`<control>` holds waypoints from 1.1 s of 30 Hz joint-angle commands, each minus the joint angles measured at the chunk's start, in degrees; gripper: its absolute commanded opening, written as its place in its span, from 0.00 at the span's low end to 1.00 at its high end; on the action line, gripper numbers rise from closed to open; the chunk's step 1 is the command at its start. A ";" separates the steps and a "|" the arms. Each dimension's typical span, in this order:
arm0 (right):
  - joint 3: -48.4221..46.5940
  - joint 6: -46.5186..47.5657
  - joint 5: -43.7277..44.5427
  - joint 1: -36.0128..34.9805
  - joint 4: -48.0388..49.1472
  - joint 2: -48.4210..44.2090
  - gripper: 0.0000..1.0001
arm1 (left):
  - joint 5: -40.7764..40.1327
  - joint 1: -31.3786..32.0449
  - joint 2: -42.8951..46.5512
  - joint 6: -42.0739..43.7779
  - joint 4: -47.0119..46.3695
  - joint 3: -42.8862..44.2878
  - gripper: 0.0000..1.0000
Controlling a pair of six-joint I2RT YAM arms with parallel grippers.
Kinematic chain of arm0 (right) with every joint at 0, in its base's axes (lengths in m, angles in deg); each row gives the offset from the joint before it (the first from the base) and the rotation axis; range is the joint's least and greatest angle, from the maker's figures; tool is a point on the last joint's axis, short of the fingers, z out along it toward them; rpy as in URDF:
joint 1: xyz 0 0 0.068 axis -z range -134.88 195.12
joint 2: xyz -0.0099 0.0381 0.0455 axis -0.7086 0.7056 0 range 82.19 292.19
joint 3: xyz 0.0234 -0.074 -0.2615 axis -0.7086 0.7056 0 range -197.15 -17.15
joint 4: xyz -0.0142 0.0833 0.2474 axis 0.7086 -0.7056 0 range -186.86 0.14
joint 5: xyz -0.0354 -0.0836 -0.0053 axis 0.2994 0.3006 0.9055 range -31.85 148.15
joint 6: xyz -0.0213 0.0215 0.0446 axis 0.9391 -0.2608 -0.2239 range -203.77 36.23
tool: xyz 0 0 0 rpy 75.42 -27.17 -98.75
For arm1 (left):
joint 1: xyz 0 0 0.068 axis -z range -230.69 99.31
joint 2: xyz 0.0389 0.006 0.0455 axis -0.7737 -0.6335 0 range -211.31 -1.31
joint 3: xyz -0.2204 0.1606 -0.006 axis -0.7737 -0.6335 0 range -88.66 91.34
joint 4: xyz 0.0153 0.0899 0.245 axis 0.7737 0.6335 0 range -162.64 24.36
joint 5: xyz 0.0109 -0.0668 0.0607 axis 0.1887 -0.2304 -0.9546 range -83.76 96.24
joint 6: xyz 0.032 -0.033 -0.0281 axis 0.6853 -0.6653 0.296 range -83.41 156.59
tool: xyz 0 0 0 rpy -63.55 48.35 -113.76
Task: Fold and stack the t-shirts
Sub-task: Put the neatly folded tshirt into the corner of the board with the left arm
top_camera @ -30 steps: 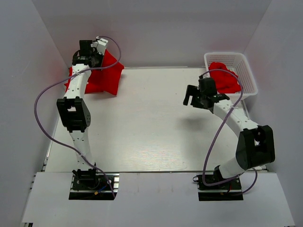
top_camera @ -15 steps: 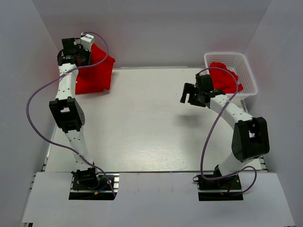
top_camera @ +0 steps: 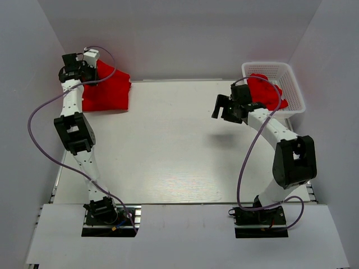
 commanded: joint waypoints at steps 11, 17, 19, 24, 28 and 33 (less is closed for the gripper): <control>-5.25 -1.44 -1.87 -0.39 -1.97 3.10 0.90 | 3.77 -5.54 -2.56 -1.77 -7.36 4.10 0.00; -6.83 -1.80 -2.40 -0.48 -2.67 4.86 0.90 | 3.17 -6.59 -4.58 -1.77 -9.38 4.63 0.00; -7.27 -1.81 -2.66 -0.48 -2.93 5.47 0.90 | 0.63 -6.59 -5.71 -2.91 -10.78 4.63 0.00; -7.97 -1.89 -2.66 -0.65 -3.37 6.18 0.90 | -8.51 -6.59 -6.78 -7.03 -14.12 4.10 0.52; -8.85 -1.81 -3.10 -0.56 -4.07 6.79 0.90 | -9.05 -6.59 -7.30 -10.47 -14.74 4.10 1.00; -8.77 -1.54 -3.46 -0.74 -4.87 6.09 0.90 | -10.28 -5.98 -6.52 -13.02 -15.27 3.57 1.00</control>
